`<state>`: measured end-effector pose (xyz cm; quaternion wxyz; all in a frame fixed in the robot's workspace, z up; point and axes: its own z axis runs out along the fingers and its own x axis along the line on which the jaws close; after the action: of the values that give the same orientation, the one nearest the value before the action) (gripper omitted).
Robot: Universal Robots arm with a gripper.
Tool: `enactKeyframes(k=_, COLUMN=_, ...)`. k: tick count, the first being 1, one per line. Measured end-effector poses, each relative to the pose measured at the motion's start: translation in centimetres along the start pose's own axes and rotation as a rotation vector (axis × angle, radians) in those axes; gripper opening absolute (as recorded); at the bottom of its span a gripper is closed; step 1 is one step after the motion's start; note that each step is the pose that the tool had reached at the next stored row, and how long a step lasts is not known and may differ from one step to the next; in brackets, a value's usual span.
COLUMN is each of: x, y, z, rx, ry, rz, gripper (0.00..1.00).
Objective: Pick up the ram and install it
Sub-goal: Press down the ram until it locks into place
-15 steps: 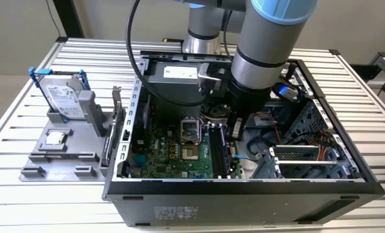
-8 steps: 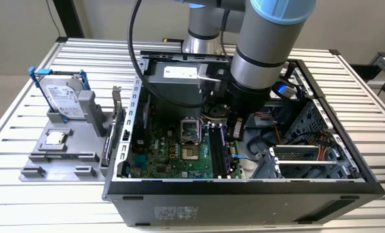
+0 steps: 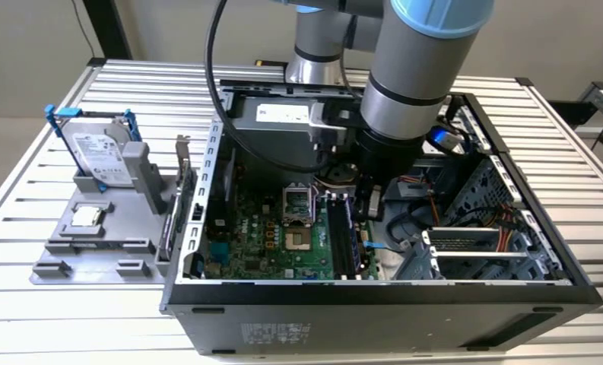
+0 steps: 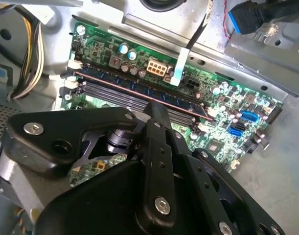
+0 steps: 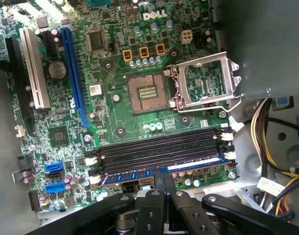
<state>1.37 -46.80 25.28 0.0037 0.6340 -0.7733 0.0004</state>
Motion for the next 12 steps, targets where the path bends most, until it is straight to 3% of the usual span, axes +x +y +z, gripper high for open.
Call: enactKeyframes(k=12, x=0.01, y=0.04, z=0.0, rx=0.0005, ry=0.0003, rz=-0.089, gripper=0.0)
